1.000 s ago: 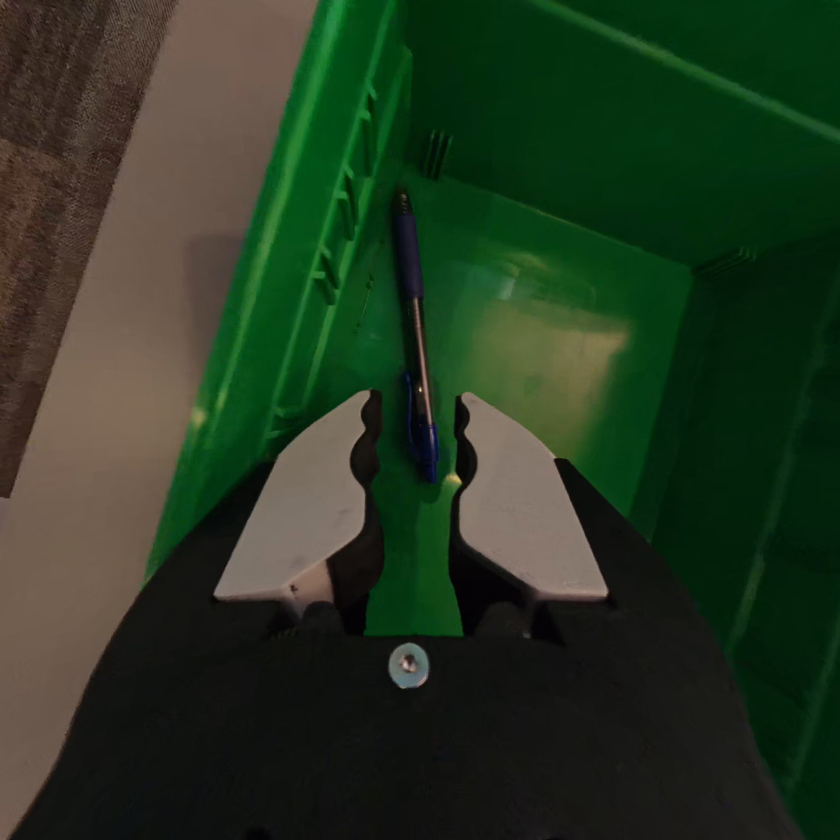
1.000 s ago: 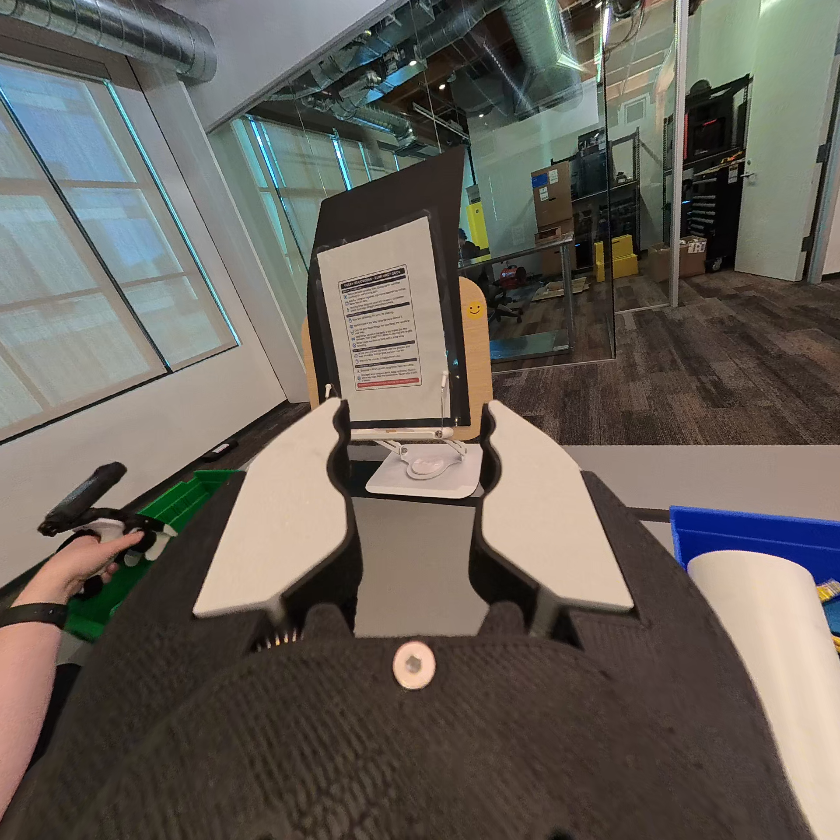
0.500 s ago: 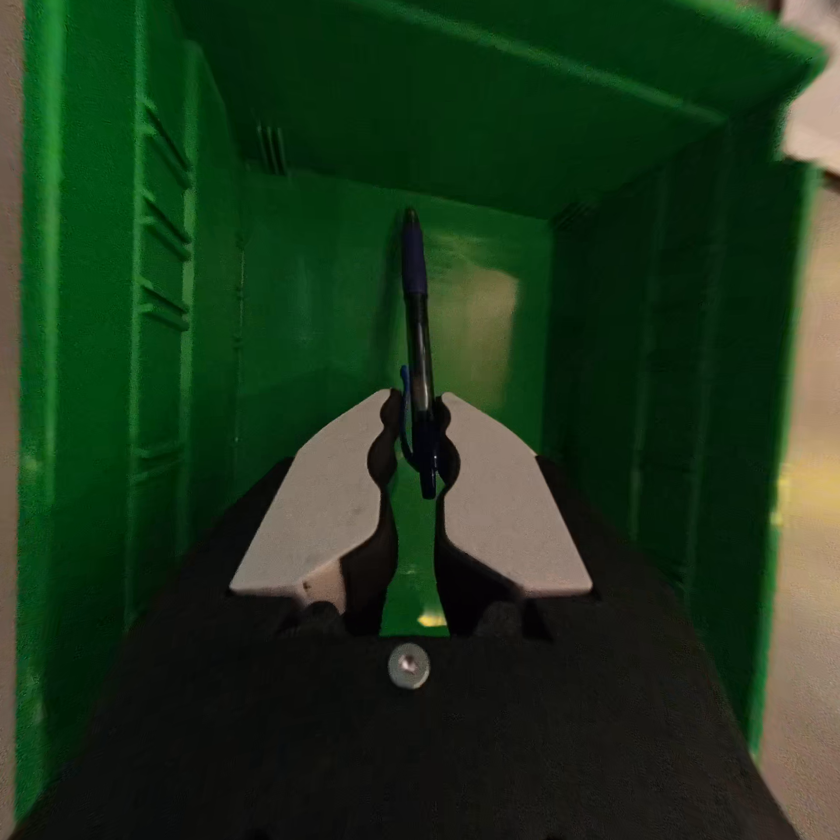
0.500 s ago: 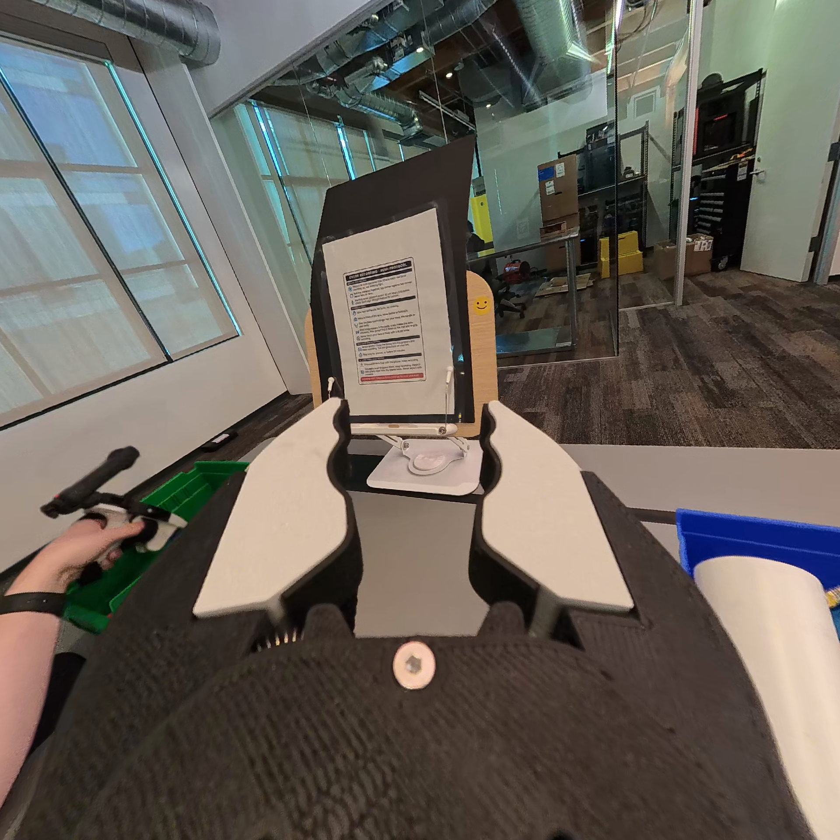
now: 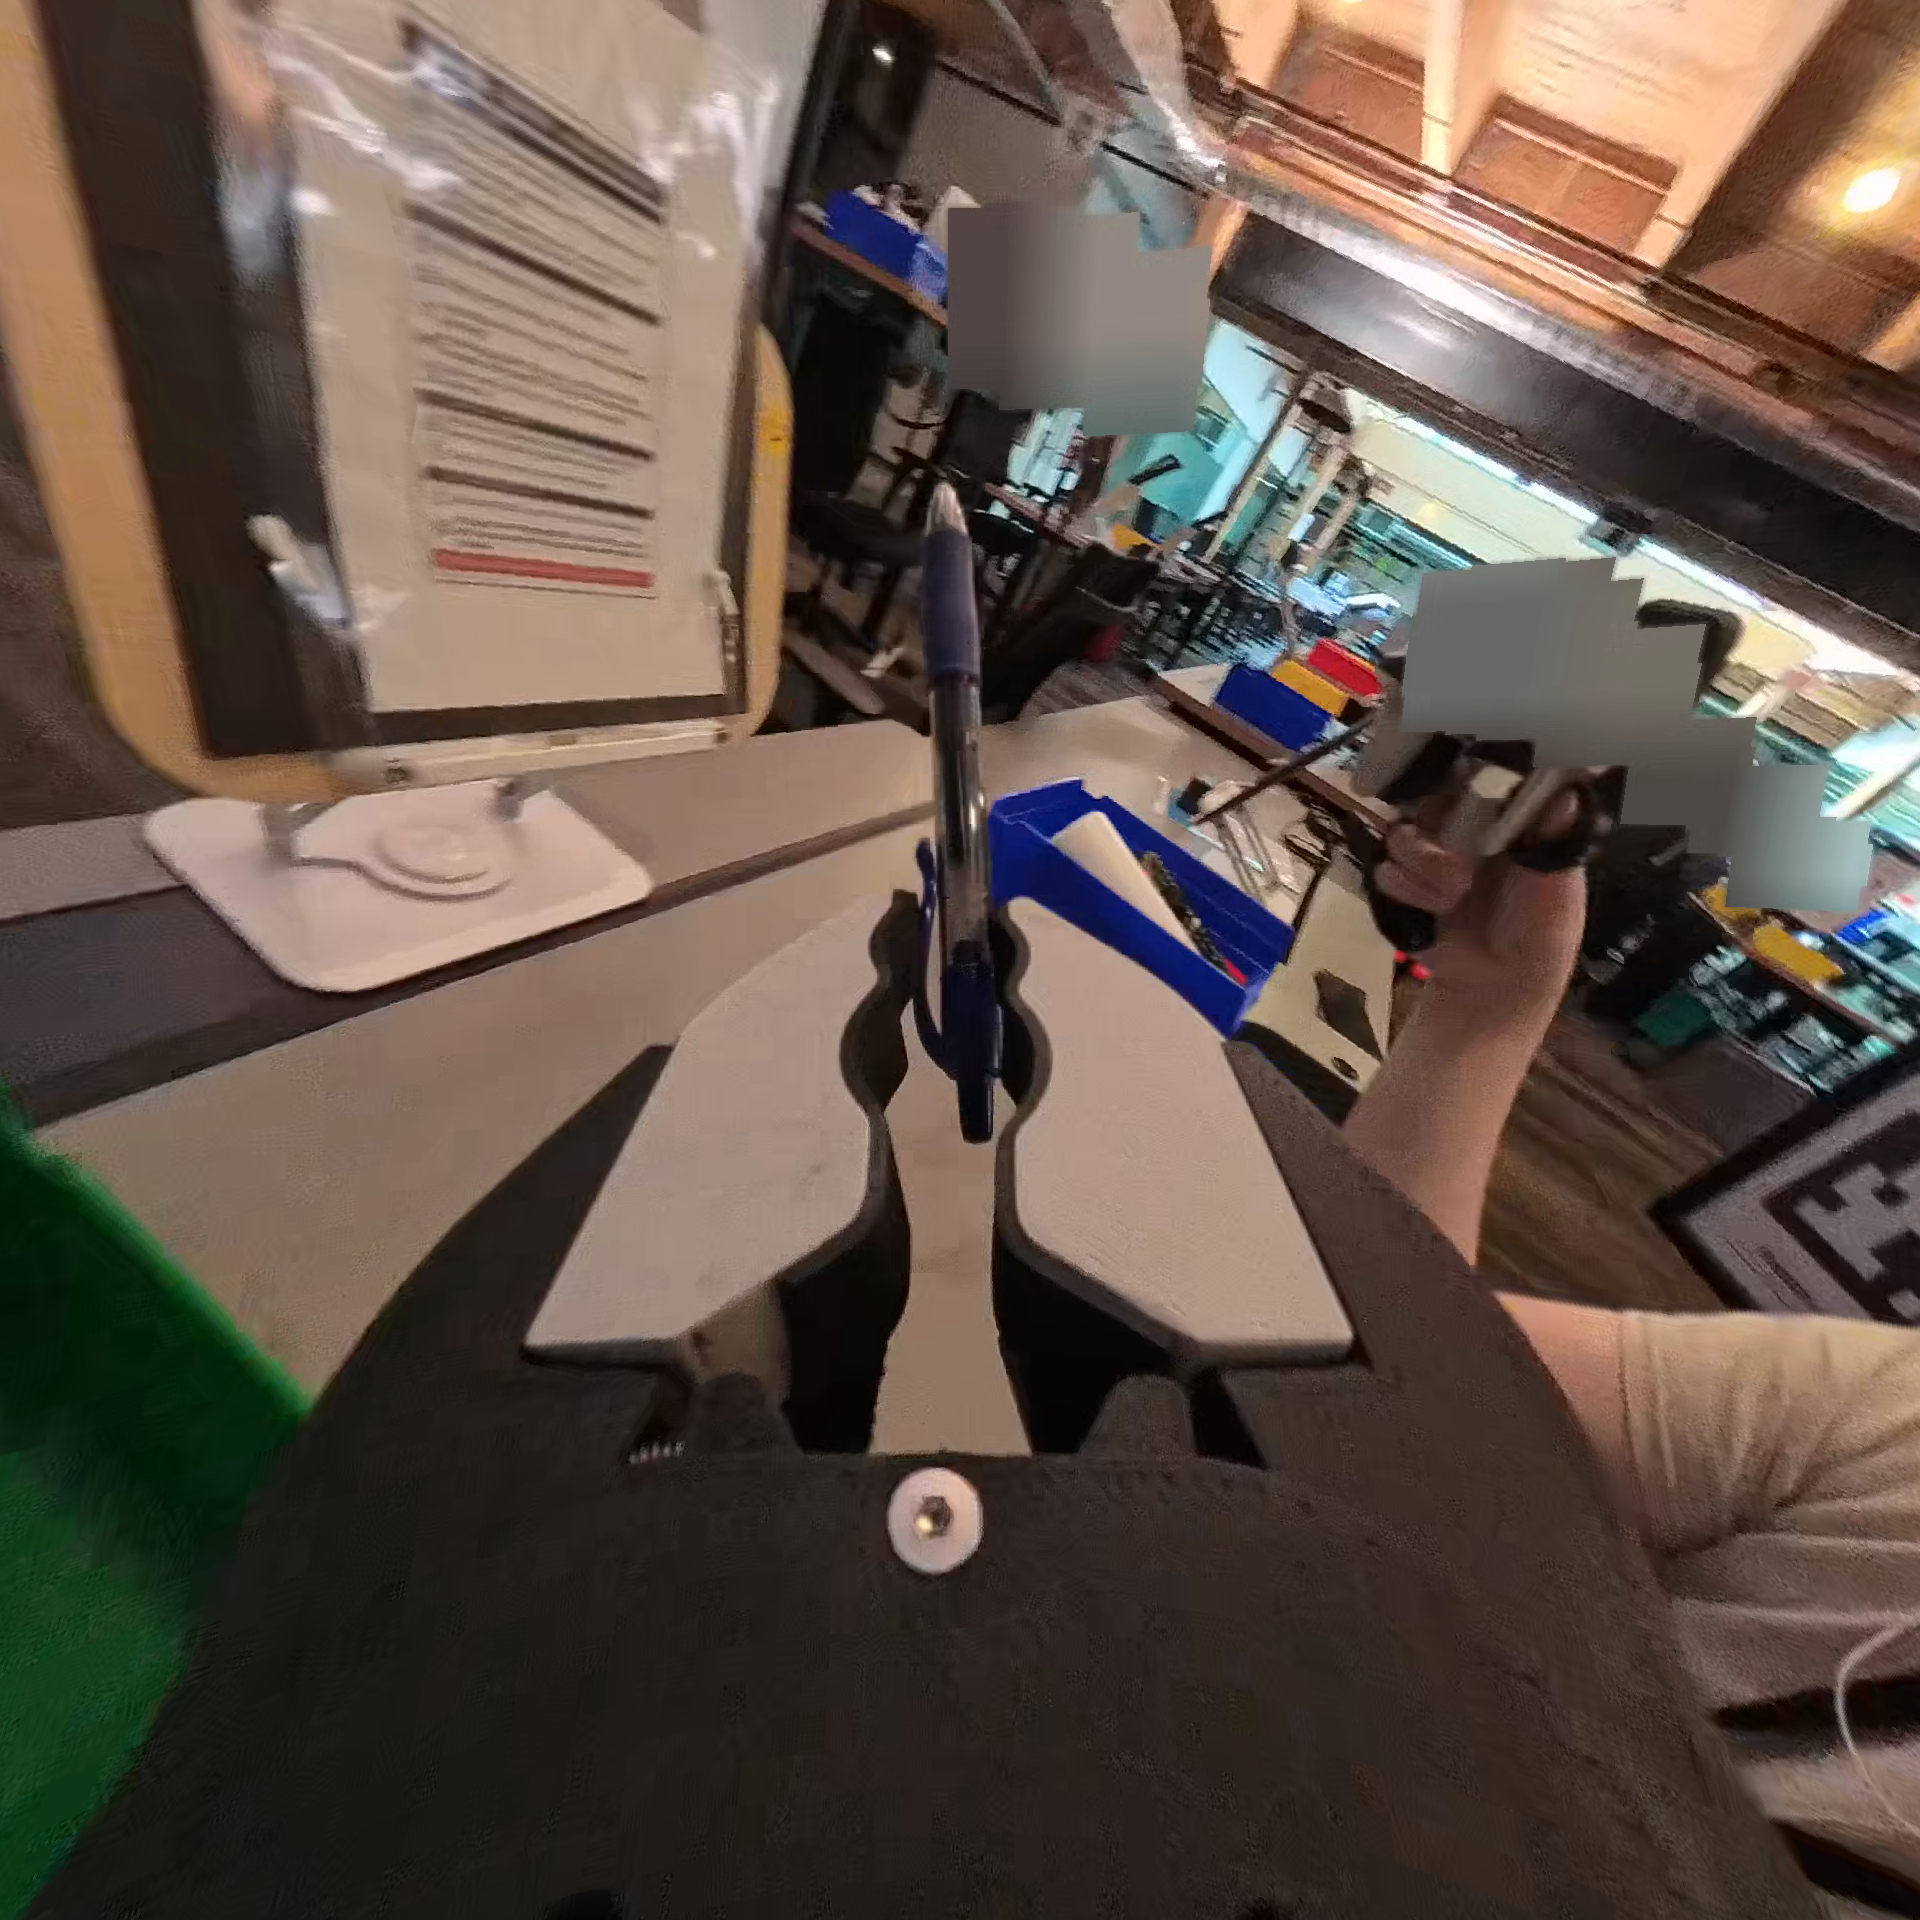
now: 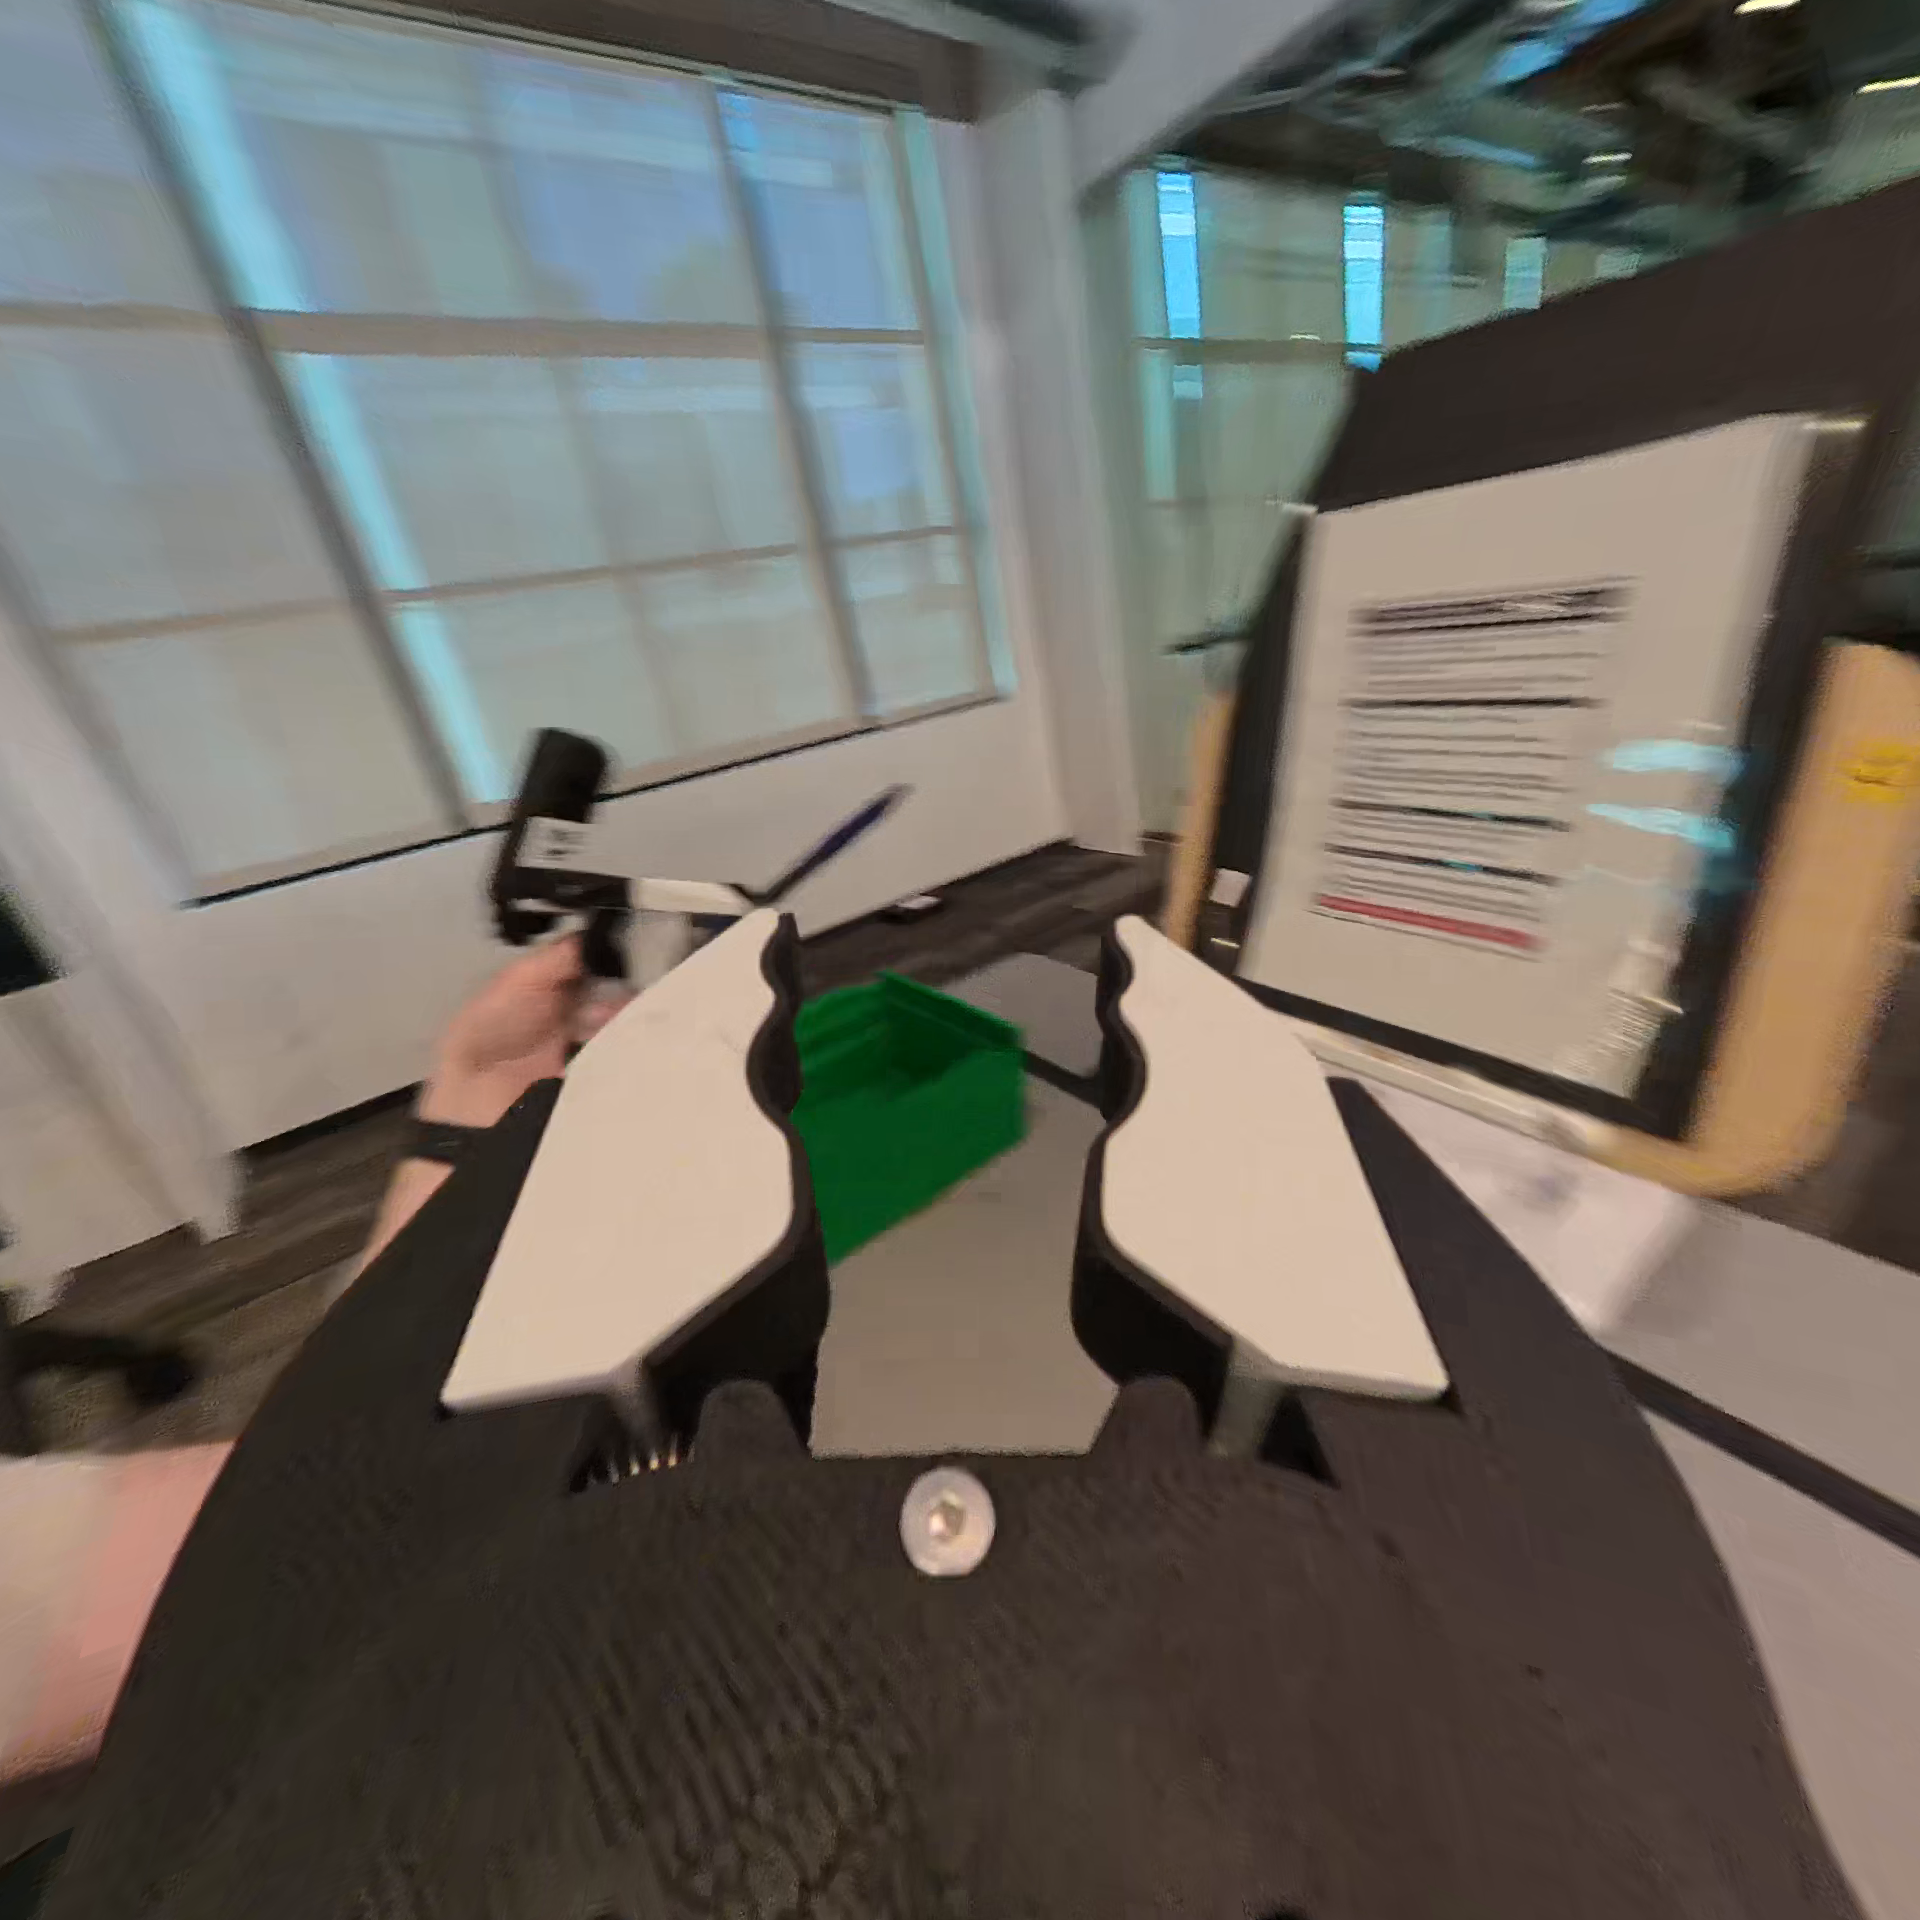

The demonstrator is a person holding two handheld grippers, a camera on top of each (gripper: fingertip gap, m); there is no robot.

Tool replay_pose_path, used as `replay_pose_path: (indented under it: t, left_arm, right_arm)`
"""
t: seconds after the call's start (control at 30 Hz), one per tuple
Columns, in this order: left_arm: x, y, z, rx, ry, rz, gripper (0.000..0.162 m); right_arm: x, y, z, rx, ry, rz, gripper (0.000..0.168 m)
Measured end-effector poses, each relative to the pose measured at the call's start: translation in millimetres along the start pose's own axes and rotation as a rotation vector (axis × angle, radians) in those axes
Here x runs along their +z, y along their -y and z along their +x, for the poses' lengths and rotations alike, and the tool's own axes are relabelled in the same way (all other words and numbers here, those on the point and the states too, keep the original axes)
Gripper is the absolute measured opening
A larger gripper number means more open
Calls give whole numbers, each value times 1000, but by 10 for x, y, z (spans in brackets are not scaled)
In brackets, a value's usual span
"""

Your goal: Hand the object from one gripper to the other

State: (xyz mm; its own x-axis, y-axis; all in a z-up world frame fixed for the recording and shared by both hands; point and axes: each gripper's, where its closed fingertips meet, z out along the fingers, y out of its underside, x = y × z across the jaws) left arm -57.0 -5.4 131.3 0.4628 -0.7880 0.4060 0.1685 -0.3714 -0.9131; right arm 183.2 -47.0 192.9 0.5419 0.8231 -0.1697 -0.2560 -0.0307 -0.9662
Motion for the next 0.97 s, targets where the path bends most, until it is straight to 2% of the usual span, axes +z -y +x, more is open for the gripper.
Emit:
replay_pose_path:
  t: [0.07,0.13,0.23,0.33,0.47,0.6,0.73,0.77,0.87,0.93,0.97]
  left_arm:
    - [157,-2,304,48,-84,-15,13]
    - [282,17,480,87,-139,-21,13]
    - [343,6,681,134,-155,-19,13]
    - [359,27,749,191,-116,-4,13]
    - [355,41,879,229,-123,8,13]
    - [410,44,892,280,-80,-2,13]
    - [513,20,897,284,-89,-25,13]
    - [519,6,903,276,-95,-32,13]
    - [510,-53,779,185,-54,-76,18]
    - [459,-86,743,63,-64,-87,44]
    - [430,-87,768,1,-102,-90,50]
  right_arm:
    - [232,-6,-366,27,153,21,55]
    - [464,-85,-566,68,232,14,56]
    - [808,-278,-595,158,230,-14,56]
    - [1069,-395,-564,242,200,27,57]
    - [1269,-547,-544,336,199,38,56]
    - [1356,-654,-596,461,294,11,54]
    - [1322,-595,-787,602,510,38,14]
    - [1318,-590,-792,613,530,39,10]
    - [1357,-665,-738,412,461,6,10]
    - [1364,-658,-615,126,323,35,11]
    - [1342,-638,-585,-68,267,52,11]
